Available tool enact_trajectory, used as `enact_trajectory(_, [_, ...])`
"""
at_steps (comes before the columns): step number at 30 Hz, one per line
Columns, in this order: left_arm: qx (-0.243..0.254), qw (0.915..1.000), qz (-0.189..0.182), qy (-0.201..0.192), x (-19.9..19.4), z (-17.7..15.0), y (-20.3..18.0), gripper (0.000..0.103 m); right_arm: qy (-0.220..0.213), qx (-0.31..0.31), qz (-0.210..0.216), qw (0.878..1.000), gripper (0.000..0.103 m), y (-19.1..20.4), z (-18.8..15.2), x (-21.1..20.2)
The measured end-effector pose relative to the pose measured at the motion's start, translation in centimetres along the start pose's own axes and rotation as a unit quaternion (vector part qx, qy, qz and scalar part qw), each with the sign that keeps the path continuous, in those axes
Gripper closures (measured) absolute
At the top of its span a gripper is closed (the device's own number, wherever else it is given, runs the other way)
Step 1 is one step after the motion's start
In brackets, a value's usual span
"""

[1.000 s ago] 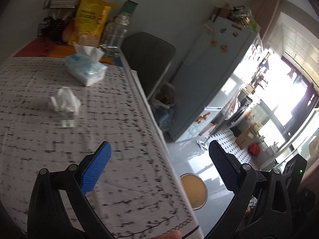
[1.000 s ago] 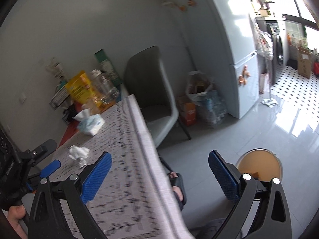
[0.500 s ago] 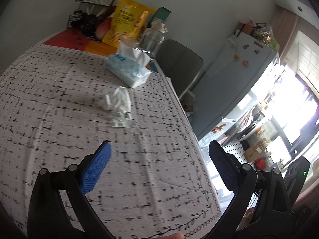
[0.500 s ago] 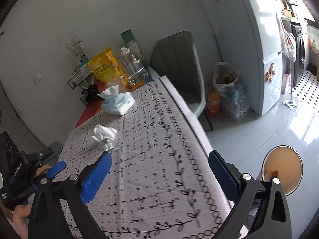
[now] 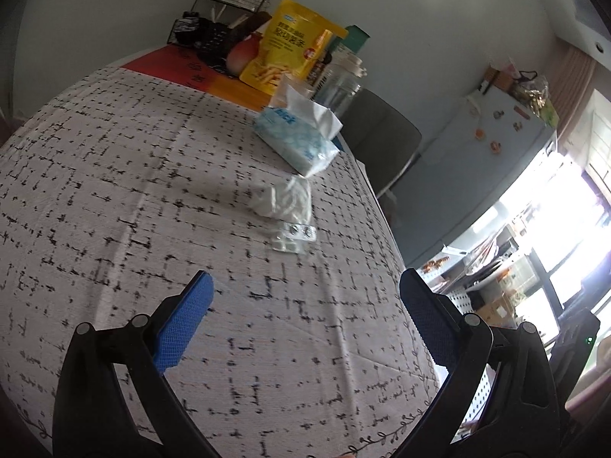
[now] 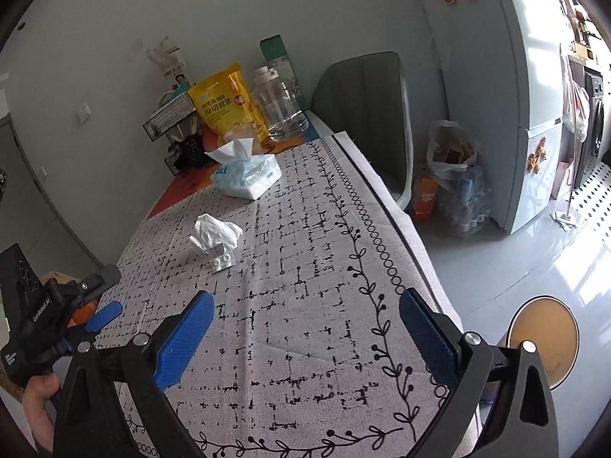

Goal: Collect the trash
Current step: 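Move both open tools back over the tissue and blister pack on the table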

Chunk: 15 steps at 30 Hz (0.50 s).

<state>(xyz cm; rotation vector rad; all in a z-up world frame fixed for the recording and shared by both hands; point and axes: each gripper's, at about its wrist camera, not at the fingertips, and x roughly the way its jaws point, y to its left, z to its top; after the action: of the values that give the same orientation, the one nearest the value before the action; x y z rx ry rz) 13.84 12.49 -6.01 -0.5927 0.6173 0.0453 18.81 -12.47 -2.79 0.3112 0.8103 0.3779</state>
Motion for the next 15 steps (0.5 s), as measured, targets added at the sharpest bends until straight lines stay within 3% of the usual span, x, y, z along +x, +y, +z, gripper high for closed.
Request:
enact_trajectory(9, [-0.050, 0.9984, 0.023, -0.011, 0.0, 1.2, 4.4, 0.023, 0.018, 0.002, -0.005, 1.000, 0.008, -0.1, 0.3, 1.9])
enact_trajectory(15, [-0.055, 0.9979, 0.036, 0.000, 2.2, 1.7, 4.2, 0.027, 0.021, 0.005, 0.008, 1.000, 0.008, -0.4, 1.0, 2.8])
